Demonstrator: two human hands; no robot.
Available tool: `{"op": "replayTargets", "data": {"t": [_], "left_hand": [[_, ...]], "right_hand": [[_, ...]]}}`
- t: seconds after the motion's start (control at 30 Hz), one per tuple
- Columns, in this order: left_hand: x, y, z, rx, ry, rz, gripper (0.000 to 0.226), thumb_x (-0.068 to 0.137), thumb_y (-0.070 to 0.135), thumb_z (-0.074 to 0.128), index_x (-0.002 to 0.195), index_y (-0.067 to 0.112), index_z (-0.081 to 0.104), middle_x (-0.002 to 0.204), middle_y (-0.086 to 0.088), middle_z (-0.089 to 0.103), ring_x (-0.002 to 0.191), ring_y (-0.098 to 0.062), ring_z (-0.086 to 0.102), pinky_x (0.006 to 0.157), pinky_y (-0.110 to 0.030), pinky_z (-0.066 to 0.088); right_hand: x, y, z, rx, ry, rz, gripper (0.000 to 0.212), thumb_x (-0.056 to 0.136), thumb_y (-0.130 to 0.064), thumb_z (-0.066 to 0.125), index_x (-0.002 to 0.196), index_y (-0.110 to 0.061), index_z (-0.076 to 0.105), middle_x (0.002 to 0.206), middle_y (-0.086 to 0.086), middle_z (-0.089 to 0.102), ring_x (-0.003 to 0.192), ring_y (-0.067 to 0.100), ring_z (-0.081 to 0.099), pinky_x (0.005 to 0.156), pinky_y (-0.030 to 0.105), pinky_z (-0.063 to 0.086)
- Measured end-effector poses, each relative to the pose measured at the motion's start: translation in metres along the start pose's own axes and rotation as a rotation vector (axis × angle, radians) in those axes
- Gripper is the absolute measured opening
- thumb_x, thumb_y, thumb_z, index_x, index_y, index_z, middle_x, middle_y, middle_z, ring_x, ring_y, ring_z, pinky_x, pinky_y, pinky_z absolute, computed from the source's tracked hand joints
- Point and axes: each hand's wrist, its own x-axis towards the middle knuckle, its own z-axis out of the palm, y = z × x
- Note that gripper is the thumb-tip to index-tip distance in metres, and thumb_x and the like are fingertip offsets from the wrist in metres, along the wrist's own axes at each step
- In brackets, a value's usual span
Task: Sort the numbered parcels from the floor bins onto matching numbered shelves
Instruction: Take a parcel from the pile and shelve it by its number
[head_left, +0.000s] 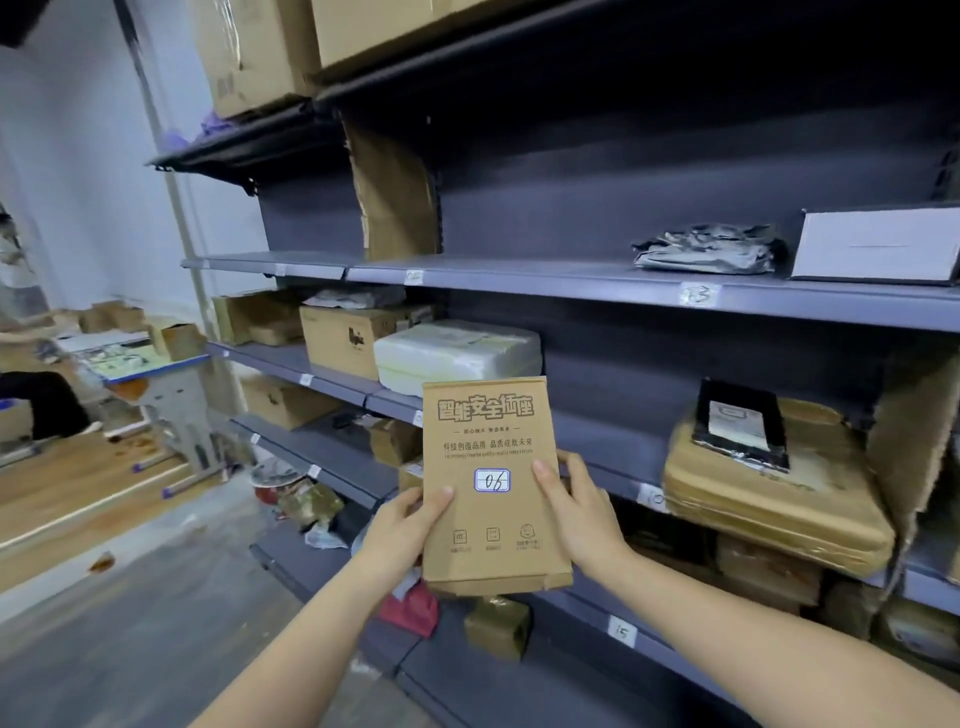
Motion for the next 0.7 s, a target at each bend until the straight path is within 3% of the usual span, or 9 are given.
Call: {"op": "replayTargets", "data": {"t": [0.17,0.27,0.33,0.4,0.53,0.7], "left_hand": [[0.045,-0.007,-0.087,0.033,0.008,0.033,0.036,0.092,0.045,0.058,0.114,0.018,0.066,0.104,0.002,0.072,0.090,-0.012,0.067,0.062,-0.020,0.047],[0.069,-0.015,-0.130,0.073,0.030,0.027,0.052,0.084,0.059,0.061,0.117,0.018,0.064,0.105,0.002,0.071,0.095,-0.015,0.067,0.073,-0.030,0.053],[0.083,-0.023,-0.154,0.085,0.055,0.010,0.064,0.073,0.065,0.059,0.116,0.018,0.061,0.108,0.000,0.069,0.098,-0.017,0.066,0.084,-0.038,0.055],[0.100,-0.032,-0.175,0.069,0.063,0.003,0.059,0.079,0.061,0.062,0.118,0.017,0.057,0.111,-0.001,0.067,0.099,-0.017,0.065,0.086,-0.038,0.054],[0.141,-0.049,-0.215,0.028,0.060,0.005,0.037,0.092,0.044,0.059,0.117,0.015,0.057,0.111,-0.002,0.067,0.097,-0.016,0.065,0.075,-0.029,0.052],[0.206,-0.054,-0.261,0.057,0.072,0.020,0.035,0.092,0.046,0.058,0.111,0.016,0.059,0.107,-0.001,0.069,0.091,-0.013,0.066,0.067,-0.024,0.048]], "right_hand": [[0.027,-0.040,0.082,0.023,0.015,0.003,0.040,0.087,-0.074,0.037,0.118,-0.049,0.043,0.101,-0.013,0.069,0.096,0.011,0.066,0.087,0.043,0.053],[0.045,-0.053,0.127,0.030,0.008,0.004,0.047,0.086,-0.075,0.038,0.121,-0.045,0.045,0.099,-0.011,0.069,0.094,0.012,0.066,0.087,0.044,0.053],[0.057,-0.061,0.154,0.028,-0.005,0.006,0.039,0.090,-0.068,0.041,0.119,-0.043,0.046,0.099,-0.010,0.070,0.093,0.012,0.067,0.086,0.043,0.054],[0.071,-0.066,0.179,0.017,-0.013,0.010,0.035,0.092,-0.064,0.042,0.117,-0.040,0.047,0.103,-0.009,0.070,0.095,0.014,0.067,0.086,0.043,0.053],[0.107,-0.071,0.229,-0.007,-0.021,-0.005,0.049,0.087,-0.073,0.040,0.119,-0.037,0.048,0.104,-0.007,0.070,0.097,0.018,0.066,0.087,0.044,0.052],[0.167,-0.078,0.288,0.005,0.002,-0.010,0.078,0.068,-0.087,0.031,0.126,-0.038,0.047,0.107,-0.003,0.070,0.101,0.021,0.066,0.089,0.044,0.052]]}}
